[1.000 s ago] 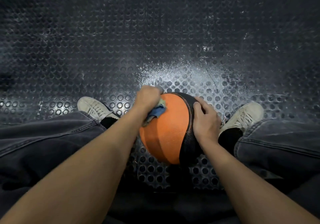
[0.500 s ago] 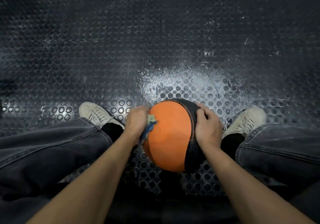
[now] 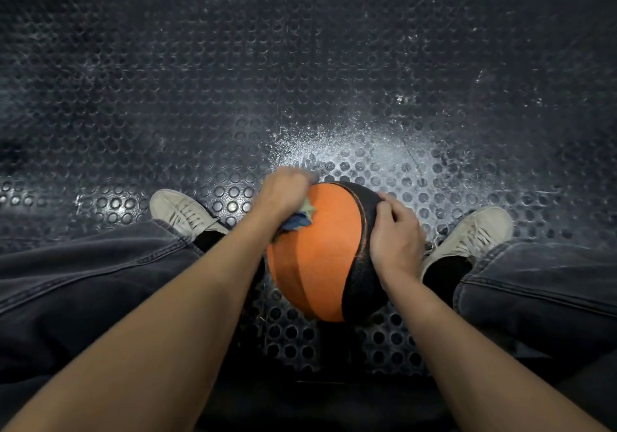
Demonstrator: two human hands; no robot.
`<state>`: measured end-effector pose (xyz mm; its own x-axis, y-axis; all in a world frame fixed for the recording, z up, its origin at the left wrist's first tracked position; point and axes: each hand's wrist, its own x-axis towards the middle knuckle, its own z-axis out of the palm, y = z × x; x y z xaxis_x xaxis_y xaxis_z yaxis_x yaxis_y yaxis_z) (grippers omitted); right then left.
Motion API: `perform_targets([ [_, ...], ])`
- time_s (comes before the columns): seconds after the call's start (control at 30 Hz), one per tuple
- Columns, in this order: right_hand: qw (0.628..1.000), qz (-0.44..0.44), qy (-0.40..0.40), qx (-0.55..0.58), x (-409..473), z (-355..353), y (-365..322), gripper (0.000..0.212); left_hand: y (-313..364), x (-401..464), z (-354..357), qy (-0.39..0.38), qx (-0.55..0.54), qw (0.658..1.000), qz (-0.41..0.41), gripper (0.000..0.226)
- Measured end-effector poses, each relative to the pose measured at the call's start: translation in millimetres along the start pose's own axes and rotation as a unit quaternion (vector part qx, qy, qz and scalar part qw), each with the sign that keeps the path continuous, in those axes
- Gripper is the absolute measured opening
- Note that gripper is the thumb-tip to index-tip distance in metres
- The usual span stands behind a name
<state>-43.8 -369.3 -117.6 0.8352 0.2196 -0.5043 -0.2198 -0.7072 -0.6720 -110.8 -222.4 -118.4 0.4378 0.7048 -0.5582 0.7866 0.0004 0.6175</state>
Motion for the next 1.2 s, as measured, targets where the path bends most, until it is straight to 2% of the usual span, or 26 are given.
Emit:
perform_targets([
  [0.07, 1.000, 0.012, 0.008, -0.012, 4, 2, 0, 0.039, 18, -13, 15, -0.040, 0.076, 0.985, 0.147, 0.028],
  [0.1, 1.000, 0.012, 0.009, -0.011, 7, 2, 1, 0.039, 19, -31, 24, -0.040, 0.118, 0.959, 0.254, 0.031],
  [0.17, 1.000, 0.016, 0.006, 0.002, 14, 0, 4, 0.038, -2, -68, 32, -0.047, 0.202, 0.882, 0.423, 0.039],
  [0.23, 1.000, 0.022, -0.003, 0.014, 18, -4, 6, 0.037, -34, -84, 21, -0.059, 0.218, 0.831, 0.508, 0.041],
  [0.27, 1.000, 0.020, -0.008, 0.015, 19, -5, 6, 0.037, -43, -81, 17, -0.054, 0.205, 0.835, 0.508, 0.040],
  [0.3, 1.000, 0.019, -0.014, 0.010, 19, -5, 4, 0.038, -43, -75, 15, -0.040, 0.178, 0.855, 0.485, 0.038],
  [0.33, 1.000, 0.020, -0.018, 0.001, 17, -3, 2, 0.039, -33, -66, 13, -0.011, 0.137, 0.897, 0.419, 0.035],
  [0.37, 1.000, 0.021, -0.017, -0.008, 16, 0, -2, 0.039, -15, -52, 15, 0.036, 0.084, 0.945, 0.315, 0.033],
  [0.4, 1.000, 0.025, -0.009, -0.013, 15, 3, -4, 0.040, 8, -39, 18, 0.070, 0.063, 0.972, 0.217, 0.034],
  [0.43, 0.999, 0.032, 0.002, -0.015, 15, 6, -5, 0.041, 25, -34, 22, 0.070, 0.086, 0.981, 0.157, 0.035],
  [0.47, 0.999, 0.040, 0.013, -0.012, 15, 7, -5, 0.042, 29, -35, 29, 0.073, 0.139, 0.975, 0.160, 0.034],
  [0.5, 0.999, 0.047, 0.023, -0.001, 17, 7, -4, 0.043, 23, -44, 35, 0.066, 0.198, 0.949, 0.235, 0.034],
  [0.57, 0.998, 0.057, 0.026, 0.020, 20, 2, 2, 0.044, -8, -75, 37, -0.005, 0.268, 0.863, 0.429, 0.040],
  [0.6, 0.998, 0.058, 0.020, 0.024, 19, -1, 4, 0.044, -29, -88, 32, -0.040, 0.285, 0.818, 0.499, 0.042],
  [0.63, 0.998, 0.055, 0.015, 0.023, 18, -2, 5, 0.043, -45, -91, 26, -0.057, 0.297, 0.785, 0.541, 0.044],
  [0.67, 0.999, 0.048, 0.012, 0.021, 17, -3, 5, 0.043, -54, -86, 21, -0.053, 0.292, 0.775, 0.558, 0.044],
  [0.7, 0.999, 0.042, 0.010, 0.014, 16, -2, 4, 0.042, -53, -80, 18, -0.046, 0.272, 0.793, 0.543, 0.044],
  [0.73, 0.999, 0.037, 0.010, 0.008, 15, 0, 3, 0.042, -43, -75, 15, -0.022, 0.229, 0.841, 0.490, 0.042],
  [0.8, 1.000, 0.019, 0.021, 0.007, 8, 4, 3, 0.042, -20, -55, 9, 0.049, 0.101, 0.956, 0.270, 0.035],
  [0.83, 1.000, 0.003, 0.028, 0.003, 4, 6, 6, 0.041, -15, -40, 4, 0.062, 0.054, 0.985, 0.153, 0.031],
  [0.87, 0.999, -0.014, 0.031, -0.005, -2, 7, 9, 0.039, -20, -25, -1, 0.048, 0.001, 0.997, 0.055, 0.029],
  [0.93, 0.999, -0.029, 0.018, 0.004, -5, 4, 16, 0.032, -38, -6, -13, 0.003, -0.153, 0.984, -0.088, 0.027],
  [1.0, 0.999, 0.014, -0.009, 0.038, 6, -4, 25, 0.020, -60, -6, -18, -0.030, -0.265, 0.941, -0.206, 0.032],
  [1.07, 0.987, 0.123, -0.074, 0.066, 17, -11, 34, 0.024, -80, -16, -17, -0.045, -0.329, 0.905, -0.264, 0.035],
  [1.13, 0.944, 0.239, -0.188, 0.128, 17, -15, 41, 0.045, -94, -25, -13, -0.045, -0.383, 0.876, -0.291, 0.033],
  [1.2, 0.913, 0.277, -0.250, 0.169, 18, -11, 49, 0.055, -102, -30, -8, -0.020, -0.437, 0.848, -0.298, 0.030],
])
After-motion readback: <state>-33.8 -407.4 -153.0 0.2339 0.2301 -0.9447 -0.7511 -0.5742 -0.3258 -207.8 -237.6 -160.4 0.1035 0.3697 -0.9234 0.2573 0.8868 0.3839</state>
